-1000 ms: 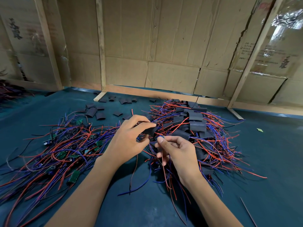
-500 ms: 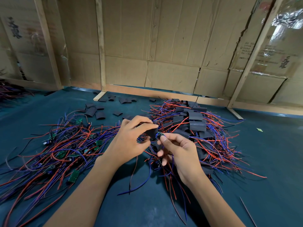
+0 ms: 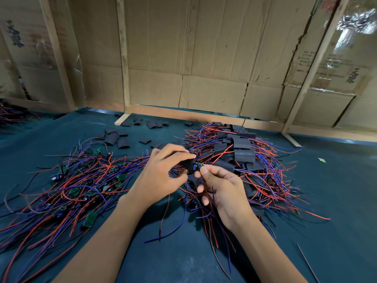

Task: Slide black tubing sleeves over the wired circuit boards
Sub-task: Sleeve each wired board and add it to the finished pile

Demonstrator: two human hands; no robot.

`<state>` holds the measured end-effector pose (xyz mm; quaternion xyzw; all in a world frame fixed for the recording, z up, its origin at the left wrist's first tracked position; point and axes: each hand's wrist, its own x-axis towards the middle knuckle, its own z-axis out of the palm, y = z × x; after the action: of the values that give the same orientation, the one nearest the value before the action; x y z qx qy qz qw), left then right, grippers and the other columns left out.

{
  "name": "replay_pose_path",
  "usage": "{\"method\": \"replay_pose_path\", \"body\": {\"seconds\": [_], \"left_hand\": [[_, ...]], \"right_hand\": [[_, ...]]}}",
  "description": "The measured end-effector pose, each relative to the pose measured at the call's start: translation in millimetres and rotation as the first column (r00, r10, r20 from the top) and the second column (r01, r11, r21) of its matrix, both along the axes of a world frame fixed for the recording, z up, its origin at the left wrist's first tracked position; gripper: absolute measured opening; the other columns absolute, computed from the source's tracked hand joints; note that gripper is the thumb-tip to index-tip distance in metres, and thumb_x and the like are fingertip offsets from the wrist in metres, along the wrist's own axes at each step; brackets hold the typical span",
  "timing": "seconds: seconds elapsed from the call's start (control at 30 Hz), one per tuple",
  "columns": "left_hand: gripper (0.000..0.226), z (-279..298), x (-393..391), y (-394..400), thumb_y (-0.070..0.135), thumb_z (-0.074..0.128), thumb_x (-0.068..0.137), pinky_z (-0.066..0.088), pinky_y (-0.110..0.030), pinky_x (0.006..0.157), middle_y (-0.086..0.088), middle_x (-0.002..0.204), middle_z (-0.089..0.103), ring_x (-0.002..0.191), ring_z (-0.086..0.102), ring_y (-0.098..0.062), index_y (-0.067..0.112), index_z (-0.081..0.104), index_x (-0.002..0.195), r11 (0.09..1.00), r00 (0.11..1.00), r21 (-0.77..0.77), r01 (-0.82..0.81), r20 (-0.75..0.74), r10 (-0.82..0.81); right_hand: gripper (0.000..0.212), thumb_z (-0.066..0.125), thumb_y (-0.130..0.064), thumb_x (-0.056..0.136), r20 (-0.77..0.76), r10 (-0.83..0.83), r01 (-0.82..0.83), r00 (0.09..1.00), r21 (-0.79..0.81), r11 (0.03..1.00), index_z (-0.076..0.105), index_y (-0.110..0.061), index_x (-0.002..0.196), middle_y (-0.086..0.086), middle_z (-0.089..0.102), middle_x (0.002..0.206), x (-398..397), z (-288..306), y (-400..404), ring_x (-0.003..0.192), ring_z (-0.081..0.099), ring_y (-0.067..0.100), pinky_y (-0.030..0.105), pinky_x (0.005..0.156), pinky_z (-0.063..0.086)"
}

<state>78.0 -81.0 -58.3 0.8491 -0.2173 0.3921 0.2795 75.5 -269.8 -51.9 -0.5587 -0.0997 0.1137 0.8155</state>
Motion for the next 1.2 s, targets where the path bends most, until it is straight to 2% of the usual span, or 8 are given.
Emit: {"method": "replay_pose_path", "body": {"seconds": [0.17, 0.43, 0.53, 0.67, 0.83, 1.0, 1.1, 1.2], "left_hand": [[0.048, 0.5, -0.4, -1.3, 0.008, 0.074, 0.072, 0.041, -0.039, 0.087, 0.01, 0.118, 0.061, 0.109, 0.058, -0.003, 0.025, 0.072, 0.117, 1.0, 1.0, -0.003, 0.006, 0.004, -0.006], [0.044, -0.3, -1.1, -6.1, 0.007, 0.074, 0.077, 0.033, -0.027, 0.087, 0.008, 0.118, 0.061, 0.109, 0.06, -0.008, 0.023, 0.071, 0.119, 0.994, 0.999, 0.104, 0.012, 0.031, -0.015], [0.045, 0.4, -2.7, -6.6, 0.007, 0.076, 0.075, 0.037, -0.035, 0.088, 0.007, 0.116, 0.062, 0.109, 0.06, -0.01, 0.022, 0.072, 0.118, 0.994, 0.999, 0.104, -0.027, 0.03, 0.024], [0.043, 1.7, -4.4, -7.1, 0.01, 0.077, 0.074, 0.039, -0.043, 0.086, 0.005, 0.113, 0.063, 0.105, 0.061, -0.011, 0.021, 0.073, 0.116, 0.991, 0.998, 0.124, -0.051, 0.04, 0.046], [0.031, 14.3, 7.1, 6.8, 0.014, 0.074, 0.078, 0.038, -0.041, 0.082, 0.004, 0.102, 0.066, 0.091, 0.064, -0.016, 0.019, 0.076, 0.108, 0.986, 0.988, 0.084, -0.141, 0.075, 0.135], [0.032, 56.9, 25.8, 17.8, 0.007, 0.076, 0.076, 0.047, -0.045, 0.084, -0.002, 0.099, 0.066, 0.089, 0.063, -0.018, 0.014, 0.077, 0.107, 0.983, 0.981, 0.017, -0.183, 0.065, 0.182], [0.034, 100.2, 43.9, 10.3, 0.005, 0.074, 0.076, 0.05, -0.037, 0.084, -0.008, 0.095, 0.064, 0.085, 0.063, -0.021, 0.014, 0.077, 0.108, 0.989, 0.989, -0.008, -0.145, 0.02, 0.145], [0.03, 130.9, 66.2, -26.5, 0.014, 0.075, 0.075, 0.049, -0.031, 0.081, -0.008, 0.094, 0.065, 0.085, 0.064, -0.021, 0.018, 0.078, 0.104, 0.993, 0.993, 0.106, -0.043, -0.104, 0.054]], "right_hand": [[0.011, 0.067, -0.009, 0.094, 0.003, -0.03, 0.03, 1.0, -0.007, 1.0, 0.068, -0.002, 0.102, 0.01, 0.073, 0.088, 1.7, 0.1, -1.1, 0.053, 0.056, 0.016, 0.022, 0.036, 0.037], [0.007, 0.074, -0.016, 0.091, 0.24, -0.212, 0.266, 0.947, -0.222, 0.938, 0.07, -0.01, 0.088, 0.003, 0.065, 0.067, 1.6, -5.2, 0.9, 0.043, 0.052, 0.014, 0.021, 0.035, 0.034], [0.009, 0.07, -0.018, 0.094, 0.463, -0.215, 0.414, 0.86, -0.385, 0.825, 0.078, -0.023, 0.093, -0.013, 0.07, 0.07, 2.7, -8.7, 1.4, 0.058, 0.057, 0.0, 0.014, 0.06, 0.044], [0.018, 0.066, -0.018, 0.097, 0.552, -0.184, 0.478, 0.814, -0.455, 0.751, 0.077, -0.025, 0.109, -0.013, 0.073, 0.091, 0.8, -11.9, 5.6, 0.077, 0.061, -0.005, 0.013, 0.076, 0.044], [0.015, 0.068, -0.031, 0.093, 0.462, -0.232, 0.411, 0.856, -0.335, 0.848, 0.067, -0.033, 0.107, -0.008, 0.067, 0.077, 3.2, -14.9, 7.9, 0.06, 0.054, 0.009, 0.032, 0.066, 0.044], [0.034, 0.065, -0.057, 0.08, 0.387, -0.226, 0.329, 0.894, -0.222, 0.918, 0.059, -0.041, 0.109, 0.012, 0.068, 0.081, -0.9, -12.1, 11.6, 0.054, 0.046, 0.016, 0.03, 0.06, 0.036], [0.03, 0.066, -0.035, 0.094, 0.394, -0.225, 0.332, 0.891, -0.23, 0.915, 0.052, -0.04, 0.119, 0.014, 0.068, 0.082, -1.8, -14.5, 12.4, 0.054, 0.05, 0.021, 0.03, 0.057, 0.037], [0.035, 0.063, -0.02, 0.098, 0.456, -0.165, 0.334, 0.875, -0.32, 0.887, 0.049, -0.037, 0.125, 0.005, 0.071, 0.081, -3.2, -21.9, 15.1, 0.048, 0.053, 0.015, 0.031, 0.057, 0.044]]}}
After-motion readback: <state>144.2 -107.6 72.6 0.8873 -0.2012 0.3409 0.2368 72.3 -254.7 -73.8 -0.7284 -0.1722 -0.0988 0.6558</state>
